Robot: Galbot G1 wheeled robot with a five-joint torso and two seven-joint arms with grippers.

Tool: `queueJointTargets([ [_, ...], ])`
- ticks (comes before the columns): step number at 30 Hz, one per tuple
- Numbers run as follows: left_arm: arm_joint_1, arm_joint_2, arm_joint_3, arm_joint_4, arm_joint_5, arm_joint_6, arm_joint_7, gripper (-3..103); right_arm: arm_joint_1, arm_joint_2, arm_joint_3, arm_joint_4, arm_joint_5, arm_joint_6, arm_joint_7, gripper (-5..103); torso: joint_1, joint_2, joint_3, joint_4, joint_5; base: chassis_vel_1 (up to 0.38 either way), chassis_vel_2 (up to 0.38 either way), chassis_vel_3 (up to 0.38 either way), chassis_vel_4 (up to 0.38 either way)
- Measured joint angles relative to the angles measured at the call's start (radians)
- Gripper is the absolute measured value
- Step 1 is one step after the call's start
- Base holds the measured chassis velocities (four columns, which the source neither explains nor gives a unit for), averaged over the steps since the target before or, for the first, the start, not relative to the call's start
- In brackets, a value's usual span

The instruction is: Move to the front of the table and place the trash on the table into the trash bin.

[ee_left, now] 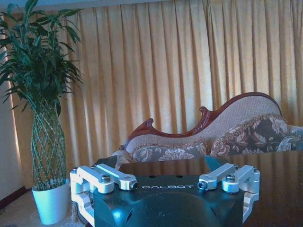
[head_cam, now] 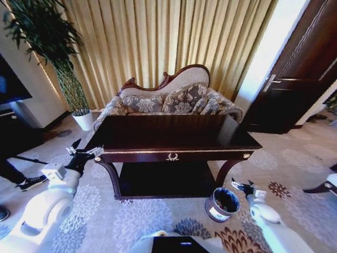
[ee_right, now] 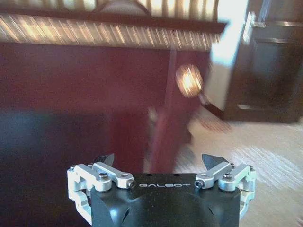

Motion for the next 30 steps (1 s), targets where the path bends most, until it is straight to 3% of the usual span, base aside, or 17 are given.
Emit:
queueJointTargets([
  [7,-0.012,-0.002,-0.001,0.009,-0.003,-0.001,-0.003,100,-0.084,0.020,0.061,0.297,0.038,-0.010,0.018,100,0.000,0.000,0.000,0.0003,-0.0003,0.000,0.000,0.000,0.000],
  [9,-0.009,-0.010,-0.001,0.009,-0.004,-0.001,-0.012,100,-0.075,0.042,0.060,0.479,0.038,-0.074,0.074,100,0.000,0.000,0.000,0.0007,-0.0004,0.000,0.000,0.000,0.000],
  [17,0.030,-0.023,-0.059,-0.012,-0.027,-0.003,-0.006,100,-0.027,0.031,-0.006,0.804,0.050,-0.265,0.200,100,0.000,0.000,0.000,0.0006,-0.0006,0.000,0.000,0.000,0.000],
  [30,0.043,-0.028,-0.058,-0.085,-0.032,0.044,-0.001,100,-0.030,0.030,0.010,0.764,0.011,-0.301,0.219,100,0.000,0.000,0.000,0.0003,-0.0002,0.000,0.000,0.000,0.000],
])
